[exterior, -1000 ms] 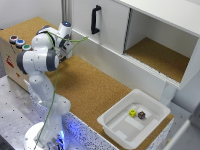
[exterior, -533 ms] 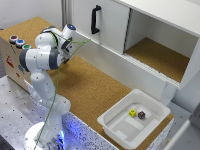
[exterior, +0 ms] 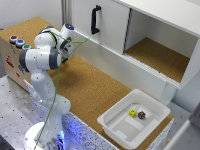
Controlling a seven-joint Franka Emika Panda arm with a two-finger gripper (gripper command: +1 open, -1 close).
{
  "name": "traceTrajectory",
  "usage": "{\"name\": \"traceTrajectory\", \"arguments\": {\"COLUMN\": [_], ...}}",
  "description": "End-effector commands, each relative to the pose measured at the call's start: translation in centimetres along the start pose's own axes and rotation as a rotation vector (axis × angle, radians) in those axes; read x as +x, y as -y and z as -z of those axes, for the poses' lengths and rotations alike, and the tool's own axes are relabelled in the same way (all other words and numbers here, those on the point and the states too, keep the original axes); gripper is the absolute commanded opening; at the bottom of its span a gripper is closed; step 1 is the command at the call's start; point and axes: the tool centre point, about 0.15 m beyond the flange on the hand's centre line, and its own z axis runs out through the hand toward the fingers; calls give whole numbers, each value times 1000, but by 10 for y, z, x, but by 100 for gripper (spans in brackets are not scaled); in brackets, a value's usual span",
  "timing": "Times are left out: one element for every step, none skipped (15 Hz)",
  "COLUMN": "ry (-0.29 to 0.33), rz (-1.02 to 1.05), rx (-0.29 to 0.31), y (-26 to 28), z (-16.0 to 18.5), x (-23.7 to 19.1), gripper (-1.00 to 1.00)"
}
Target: Pull the drawer
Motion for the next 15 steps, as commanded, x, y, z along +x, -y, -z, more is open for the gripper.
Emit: {"name": "traceTrajectory", "arguments": {"ry": [-74, -67, -58, -61, -62, -57, -59, -62, -61, -64, -65, -68, -70, -57, -51], "rz": [-57, -61, -71, -76, -81, -84, -84, -88, -88, -92, -103, -122, -133, -129, -130], "rx": [45, 47, 59, 63, 66, 69, 69, 71, 73, 76, 83, 94, 109, 110, 117], "y": [-11, -12, -15, -17, -19, -21, -21, -23, -24, -26, -31, -39, -48, -54, -60], "z": [-13, -15, -17, -16, -16, -16, -16, -16, -16, -15, -14, -13, -11, -11, -10], "x": [-18, -19, -19, -19, -20, -20, -20, -21, -20, -21, -20, -20, -19, -18, -17], "gripper": [-100, -100, -100, -100, -100, -100, -100, -100, -100, -100, -100, -100, -100, -100, -100]}}
